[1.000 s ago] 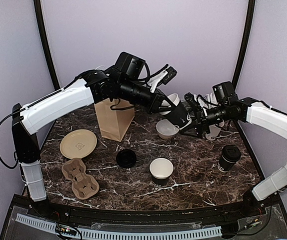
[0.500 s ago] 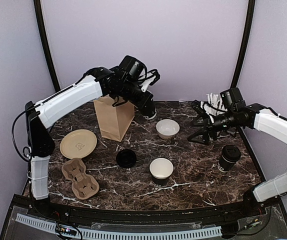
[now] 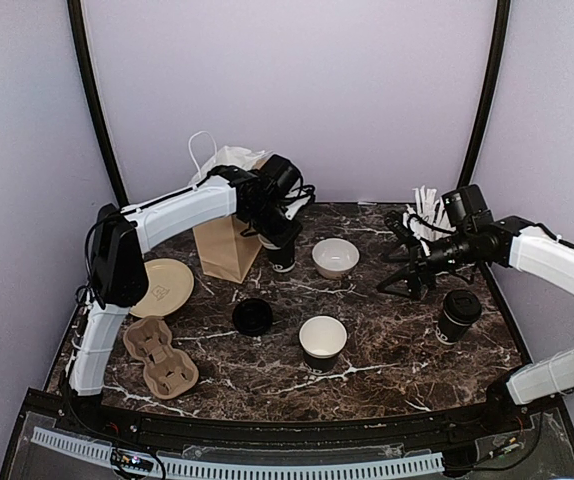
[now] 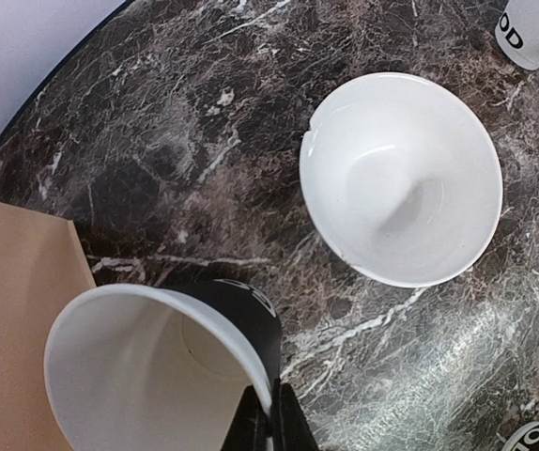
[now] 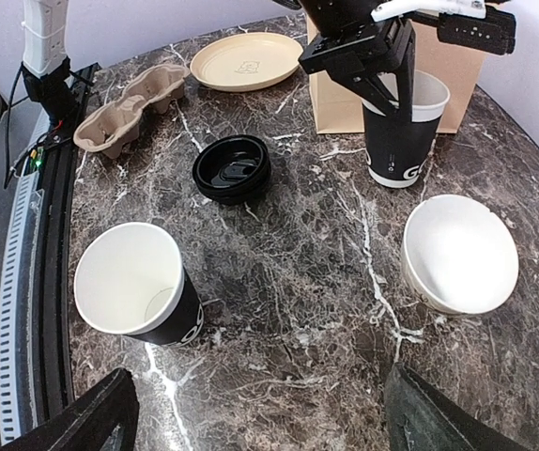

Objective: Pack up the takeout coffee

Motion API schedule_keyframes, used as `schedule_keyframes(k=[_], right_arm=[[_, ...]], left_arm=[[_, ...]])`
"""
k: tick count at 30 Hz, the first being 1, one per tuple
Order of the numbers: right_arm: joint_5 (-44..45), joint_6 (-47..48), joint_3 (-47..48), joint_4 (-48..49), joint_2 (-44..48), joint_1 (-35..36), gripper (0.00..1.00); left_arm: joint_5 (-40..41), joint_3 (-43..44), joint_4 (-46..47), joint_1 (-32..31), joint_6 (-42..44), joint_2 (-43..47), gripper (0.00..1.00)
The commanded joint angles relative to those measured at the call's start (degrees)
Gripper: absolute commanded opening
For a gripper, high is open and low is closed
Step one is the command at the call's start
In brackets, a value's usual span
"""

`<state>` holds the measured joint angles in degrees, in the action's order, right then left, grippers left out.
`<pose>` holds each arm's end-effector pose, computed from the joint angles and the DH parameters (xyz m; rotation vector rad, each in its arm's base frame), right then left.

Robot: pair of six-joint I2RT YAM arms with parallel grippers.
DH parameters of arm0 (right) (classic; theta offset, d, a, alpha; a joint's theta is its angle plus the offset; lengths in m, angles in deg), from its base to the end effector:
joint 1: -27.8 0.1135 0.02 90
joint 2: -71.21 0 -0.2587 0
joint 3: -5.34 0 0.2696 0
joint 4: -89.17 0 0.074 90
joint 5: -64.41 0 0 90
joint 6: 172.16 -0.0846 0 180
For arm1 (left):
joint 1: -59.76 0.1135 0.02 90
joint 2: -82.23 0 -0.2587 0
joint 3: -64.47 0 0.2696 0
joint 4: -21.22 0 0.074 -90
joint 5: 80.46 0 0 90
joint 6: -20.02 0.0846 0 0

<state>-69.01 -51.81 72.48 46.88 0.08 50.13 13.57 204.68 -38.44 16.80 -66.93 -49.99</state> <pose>0.2544 0.1673 0.2416 -1.2988 1.8266 0.8169 0.4132 -0.3766 0.2183 0.9419 2.2960 -0.2123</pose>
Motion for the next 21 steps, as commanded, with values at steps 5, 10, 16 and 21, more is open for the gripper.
schedule_keyframes(k=[5, 10, 16, 21], right_arm=[[-1.04, 0.32, -0.92, 2.06, 0.3, -0.01, 0.91], [-1.27, 0.52, -1.2, 2.18, -0.07, -0.05, 0.91], [-2.01, 0.81, -0.81, 1.75, -0.74, -0.05, 0.91], [-1.79, 1.33, -1.14, 1.57, -0.68, -0.05, 0.91]], left_arm=[[-3.69, 3.56, 1.34, -0.02, 0.45, -1.75, 0.06], [-3.82, 4.37, 1.04, -0.04, 0.26, -2.34, 0.26], [-2.42, 11.73, -4.32, -0.93, 0.14, -1.25, 0.4], [4.77, 9.24, -7.28, -6.25, -0.1, 7.03, 0.5]])
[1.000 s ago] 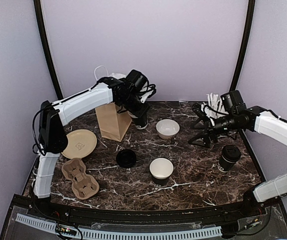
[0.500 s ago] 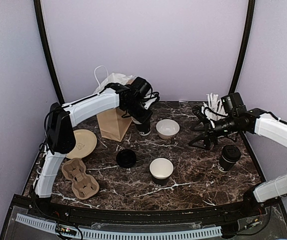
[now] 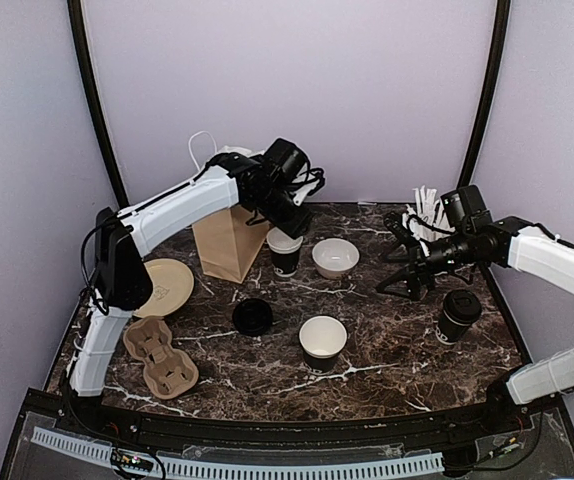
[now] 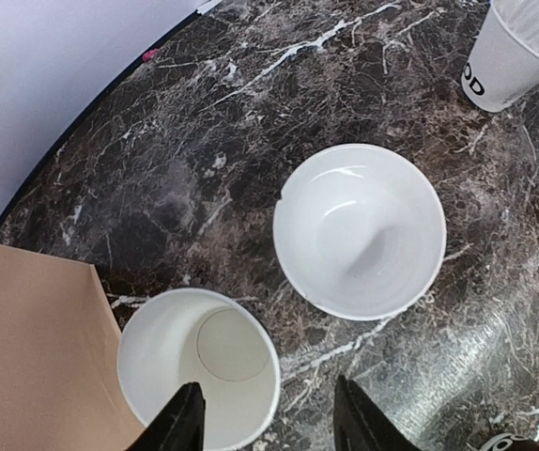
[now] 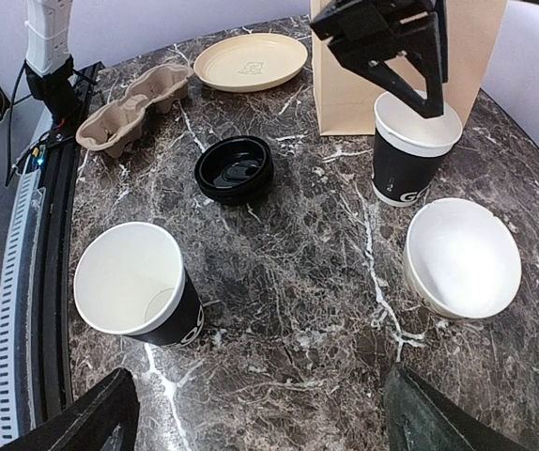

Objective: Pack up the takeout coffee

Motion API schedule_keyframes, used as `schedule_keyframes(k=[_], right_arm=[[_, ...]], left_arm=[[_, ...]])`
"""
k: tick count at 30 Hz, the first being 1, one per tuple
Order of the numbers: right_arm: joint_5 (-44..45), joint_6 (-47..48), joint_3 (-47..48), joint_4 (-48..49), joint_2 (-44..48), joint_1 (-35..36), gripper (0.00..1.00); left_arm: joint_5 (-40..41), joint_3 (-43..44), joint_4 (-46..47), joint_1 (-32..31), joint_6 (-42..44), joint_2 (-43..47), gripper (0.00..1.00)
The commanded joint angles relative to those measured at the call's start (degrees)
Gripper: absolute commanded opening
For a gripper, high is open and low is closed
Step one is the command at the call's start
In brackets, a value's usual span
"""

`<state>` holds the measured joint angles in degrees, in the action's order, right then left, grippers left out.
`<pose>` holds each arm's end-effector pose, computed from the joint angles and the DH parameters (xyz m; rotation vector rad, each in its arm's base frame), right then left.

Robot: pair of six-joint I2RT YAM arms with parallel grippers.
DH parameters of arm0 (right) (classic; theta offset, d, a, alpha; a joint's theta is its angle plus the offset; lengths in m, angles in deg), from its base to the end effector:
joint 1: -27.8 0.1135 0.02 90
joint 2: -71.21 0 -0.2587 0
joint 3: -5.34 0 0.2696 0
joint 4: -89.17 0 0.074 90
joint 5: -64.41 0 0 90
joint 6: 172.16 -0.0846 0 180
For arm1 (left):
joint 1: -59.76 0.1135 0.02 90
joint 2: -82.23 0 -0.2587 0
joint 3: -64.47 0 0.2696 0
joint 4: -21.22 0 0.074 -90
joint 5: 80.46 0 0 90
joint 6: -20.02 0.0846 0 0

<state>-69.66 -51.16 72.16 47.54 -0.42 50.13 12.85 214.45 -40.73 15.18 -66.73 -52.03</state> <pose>0.2551 0.1684 0.2387 -1.3107 1.8139 0.8249 0.4092 -0.3964 0.2574 0.9448 2.1991 -0.2746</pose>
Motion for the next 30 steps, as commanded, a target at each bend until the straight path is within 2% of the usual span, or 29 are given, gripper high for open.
schedule_keyframes(k=[1, 4, 6, 7, 9, 12, 14, 25, 30], right_arm=[[-0.96, 0.78, -0.95, 0.91, 0.07, -0.05, 0.91], [-0.5, 1.05, -1.27, 0.96, 0.48, -0.07, 0.91], [-0.32, 1.08, -1.23, 0.91, 0.45, -0.04, 0.91], [-0.29, 1.15, -1.25, 0.98, 0.33, -0.08, 0.91], [-0.25, 1.33, -1.2, 0.99, 0.11, -0.08, 0.9], [-0.26, 1.49, -1.14, 1.0, -0.45, -0.01, 0.9], [-0.44, 1.52, -1.1, 0.89, -0.65, 0.0, 0.9], [-0.05, 1.52, -2.28, 0.91, 1.3, -0.06, 0.89], [0.04, 1.6, -2.5, 1.02, 1.42, -0.03, 0.89]], left_arm=[[6.76, -3.19, -6.21, -5.34, -1.07, 10.27, 0.5], [10.31, -10.66, -9.12, -7.43, -9.32, 17.07, 0.47], [10.41, -18.91, -8.6, -8.01, -15.45, 21.95, 0.45], [10.27, -25.94, -7.57, -8.54, -17.08, 25.83, 0.45], [9.88, -36.5, -2.61, -9.22, -21.94, 31.31, 0.46], [4.62, -50.0, 5.65, -9.4, -28.64, 35.78, 0.48], [3.06, -53.37, 7.69, -9.43, -31.04, 35.91, 0.49], [0.28, -53.47, 9.6, -9.63, -34.32, 27.38, 0.48], [0.13, -51.96, 9.57, -9.68, -34.28, 24.81, 0.43]])
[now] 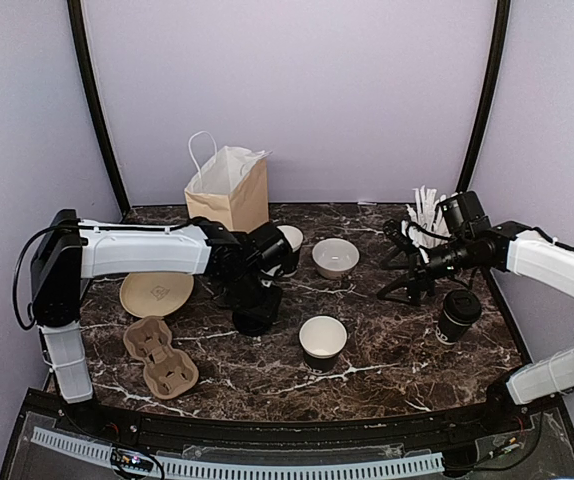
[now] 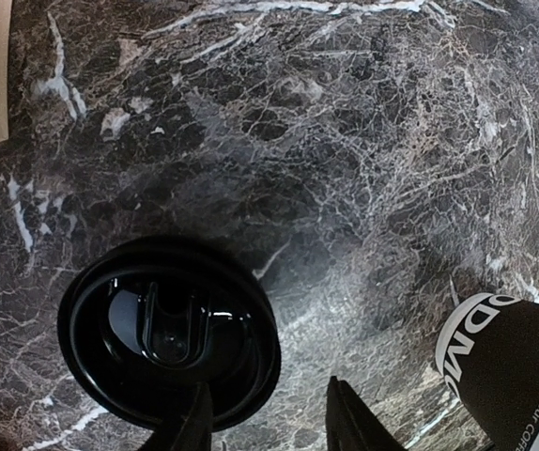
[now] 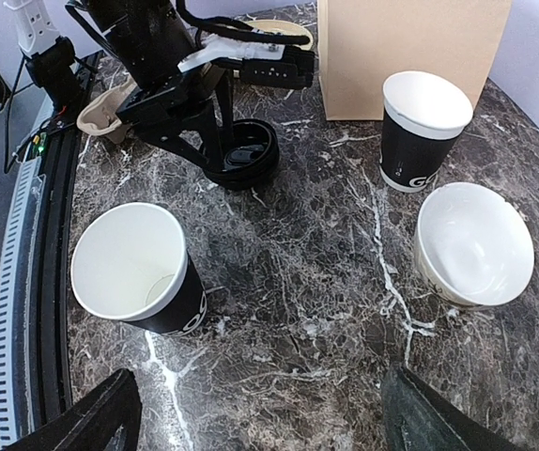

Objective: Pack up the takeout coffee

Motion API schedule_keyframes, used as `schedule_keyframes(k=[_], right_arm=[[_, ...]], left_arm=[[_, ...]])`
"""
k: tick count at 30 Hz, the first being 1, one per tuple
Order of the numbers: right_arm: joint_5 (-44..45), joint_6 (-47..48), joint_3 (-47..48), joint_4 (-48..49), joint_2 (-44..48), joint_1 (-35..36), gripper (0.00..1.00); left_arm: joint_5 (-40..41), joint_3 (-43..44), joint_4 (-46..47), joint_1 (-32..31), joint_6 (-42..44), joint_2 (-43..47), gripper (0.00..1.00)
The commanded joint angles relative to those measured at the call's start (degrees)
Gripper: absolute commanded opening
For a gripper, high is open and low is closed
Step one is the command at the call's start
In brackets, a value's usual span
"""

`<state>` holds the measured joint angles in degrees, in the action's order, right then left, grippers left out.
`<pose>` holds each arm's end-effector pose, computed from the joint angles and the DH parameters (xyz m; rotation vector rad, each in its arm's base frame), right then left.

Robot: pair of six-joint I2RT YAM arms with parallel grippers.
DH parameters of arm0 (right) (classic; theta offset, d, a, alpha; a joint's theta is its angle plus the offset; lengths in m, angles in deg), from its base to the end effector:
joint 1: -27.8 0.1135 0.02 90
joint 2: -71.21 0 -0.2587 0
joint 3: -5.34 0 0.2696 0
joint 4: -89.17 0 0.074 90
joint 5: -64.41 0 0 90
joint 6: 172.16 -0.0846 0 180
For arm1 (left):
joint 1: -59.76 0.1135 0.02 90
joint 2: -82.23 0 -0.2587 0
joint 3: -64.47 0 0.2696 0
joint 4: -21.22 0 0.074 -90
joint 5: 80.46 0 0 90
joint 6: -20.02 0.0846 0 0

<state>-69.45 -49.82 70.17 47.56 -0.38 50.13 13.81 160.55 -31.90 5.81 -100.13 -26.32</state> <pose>0.2513 0.1666 0.2263 -1.3311 1.8296 0.8228 0.2587 -0.3447 0.1563 0.5470 2.7034 -0.3232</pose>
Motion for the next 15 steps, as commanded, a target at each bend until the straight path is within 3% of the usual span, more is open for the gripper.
schedule_keyframes(k=[1, 15], right_arm=[[-0.18, 0.35, -0.54, 1.09, 1.41, -0.01, 0.89], [-0.01, 0.53, -0.81, 1.07, 1.47, -0.01, 0.89]], left_arm=[[-0.76, 2.32, 0.62, -0.28, -0.92, -1.58, 0.43], [1.51, 5.13, -2.13, -0.34, -0.52, -6.0, 0.27]])
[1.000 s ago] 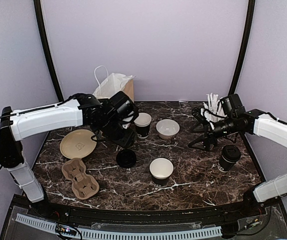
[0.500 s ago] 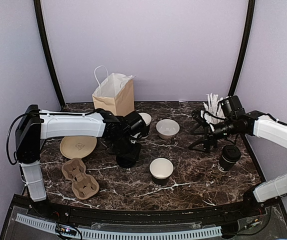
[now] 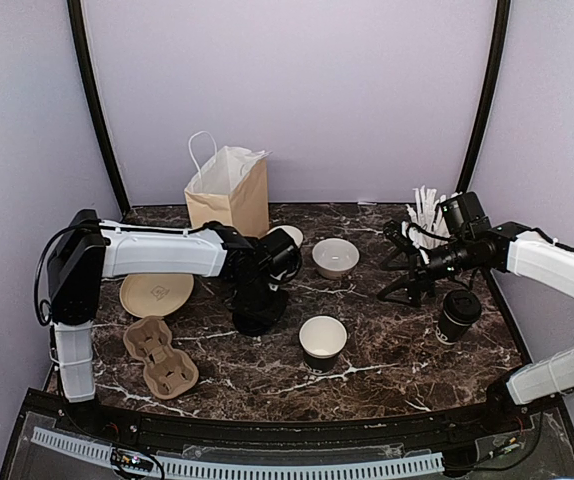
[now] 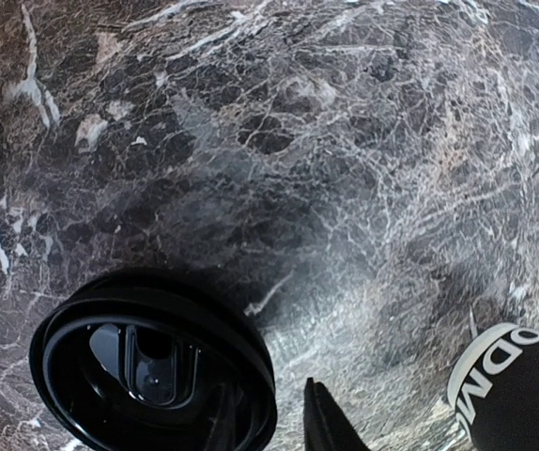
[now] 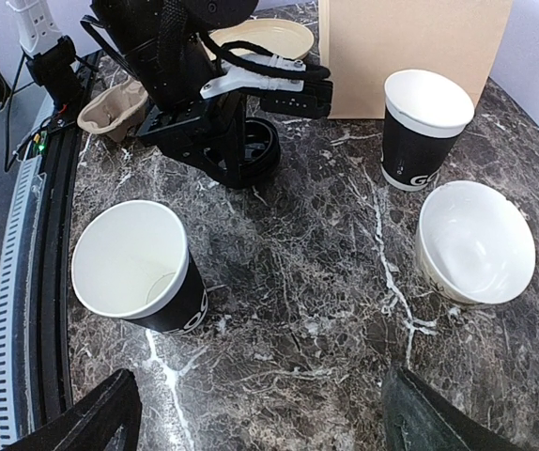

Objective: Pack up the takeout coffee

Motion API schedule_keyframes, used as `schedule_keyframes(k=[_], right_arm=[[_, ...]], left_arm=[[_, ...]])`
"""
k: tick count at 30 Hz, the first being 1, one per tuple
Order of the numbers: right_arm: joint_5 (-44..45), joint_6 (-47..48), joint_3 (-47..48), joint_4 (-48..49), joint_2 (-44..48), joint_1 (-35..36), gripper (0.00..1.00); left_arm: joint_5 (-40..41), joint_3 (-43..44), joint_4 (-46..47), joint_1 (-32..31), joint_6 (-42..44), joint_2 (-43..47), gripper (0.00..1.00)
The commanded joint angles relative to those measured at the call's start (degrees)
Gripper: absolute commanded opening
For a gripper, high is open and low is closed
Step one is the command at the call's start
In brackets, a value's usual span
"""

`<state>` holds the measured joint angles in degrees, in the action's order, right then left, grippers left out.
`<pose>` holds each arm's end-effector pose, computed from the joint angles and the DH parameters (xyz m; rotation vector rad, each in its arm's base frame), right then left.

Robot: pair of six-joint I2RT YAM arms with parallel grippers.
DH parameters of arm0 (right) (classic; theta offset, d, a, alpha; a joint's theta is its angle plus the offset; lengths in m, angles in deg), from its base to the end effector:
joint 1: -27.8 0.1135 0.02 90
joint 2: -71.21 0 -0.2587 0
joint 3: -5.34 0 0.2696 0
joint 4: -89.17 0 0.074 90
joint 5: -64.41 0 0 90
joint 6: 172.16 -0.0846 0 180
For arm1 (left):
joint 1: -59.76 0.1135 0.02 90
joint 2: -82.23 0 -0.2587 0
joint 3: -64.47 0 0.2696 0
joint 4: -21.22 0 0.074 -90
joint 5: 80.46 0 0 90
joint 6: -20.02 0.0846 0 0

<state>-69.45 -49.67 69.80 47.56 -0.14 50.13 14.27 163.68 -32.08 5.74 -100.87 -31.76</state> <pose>0.2500 0.1661 0.2252 -1.3334 1.8297 0.8224 0.2671 -0.3560 0.1342 0.5377 2.7387 -0.2798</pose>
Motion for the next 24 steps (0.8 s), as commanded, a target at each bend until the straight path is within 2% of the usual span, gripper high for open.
schedule_keyframes(k=[1, 4, 9, 15, 24], right_arm=[[0.0, 0.38, -0.44, 1.04, 1.24, -0.01, 0.89], [0.09, 0.32, -0.49, 0.98, 1.3, -0.04, 0.89], [0.09, 0.29, -0.53, 1.0, 1.4, -0.07, 0.89], [0.09, 0.22, -0.53, 1.0, 1.66, -0.03, 0.89], [-0.24, 0.12, -0.53, 0.99, 1.6, -0.08, 0.89]], left_arm=[[1.22, 2.04, -1.94, -0.25, 0.33, -0.67, 0.25], [1.5, 2.03, -1.96, -0.21, 0.54, -0.74, 0.21], [1.63, 2.42, -2.85, -0.2, 0.87, -1.73, 0.22], [1.5, 2.82, -3.55, -0.23, 0.8, -1.5, 0.15], [3.26, 4.61, -6.76, -0.21, 2.06, 4.02, 0.06]])
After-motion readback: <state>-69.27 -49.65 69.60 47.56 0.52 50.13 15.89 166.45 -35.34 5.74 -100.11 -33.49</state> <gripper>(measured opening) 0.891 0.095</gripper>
